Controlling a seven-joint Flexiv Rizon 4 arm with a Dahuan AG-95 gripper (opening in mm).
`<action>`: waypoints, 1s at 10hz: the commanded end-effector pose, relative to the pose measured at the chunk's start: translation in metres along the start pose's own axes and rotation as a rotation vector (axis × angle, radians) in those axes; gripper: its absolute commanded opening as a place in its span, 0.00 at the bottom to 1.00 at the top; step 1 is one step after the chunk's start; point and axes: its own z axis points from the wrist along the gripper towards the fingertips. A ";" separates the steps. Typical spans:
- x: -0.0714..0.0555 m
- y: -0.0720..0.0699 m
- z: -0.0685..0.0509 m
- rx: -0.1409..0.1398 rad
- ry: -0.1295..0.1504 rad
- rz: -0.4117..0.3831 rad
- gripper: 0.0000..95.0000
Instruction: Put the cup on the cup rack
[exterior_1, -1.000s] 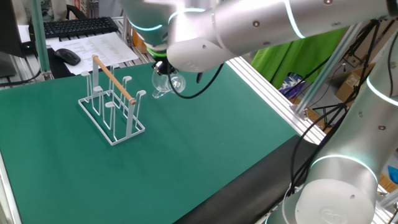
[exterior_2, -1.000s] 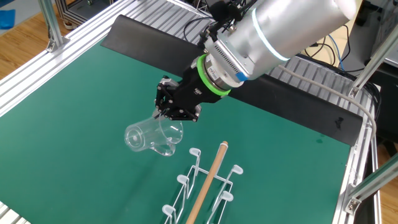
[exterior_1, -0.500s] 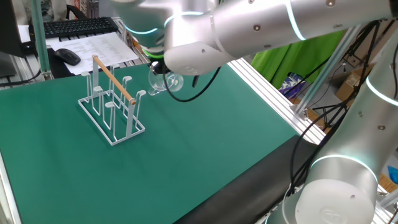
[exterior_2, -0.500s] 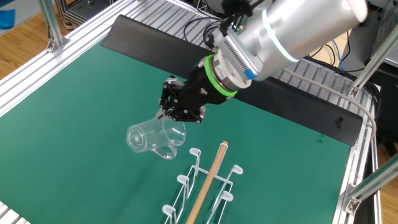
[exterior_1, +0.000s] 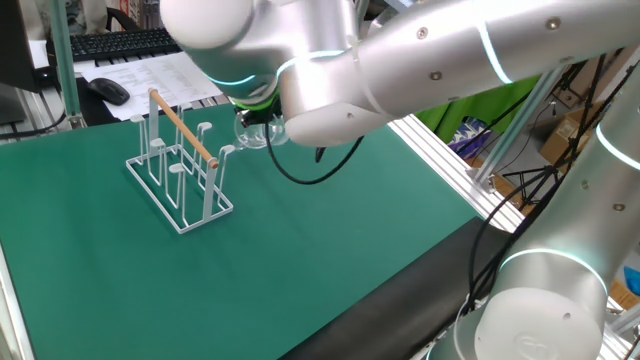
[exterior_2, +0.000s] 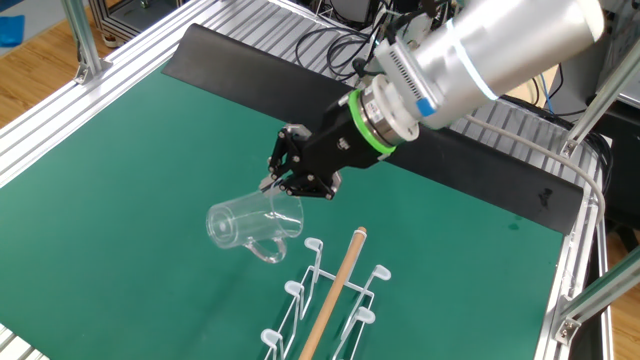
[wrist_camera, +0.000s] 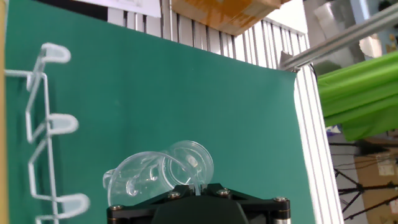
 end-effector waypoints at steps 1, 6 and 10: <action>-0.002 0.004 0.001 0.000 0.011 -0.001 0.00; -0.008 0.014 0.002 -0.002 -0.006 0.025 0.00; -0.015 0.019 0.011 -0.007 -0.039 0.038 0.00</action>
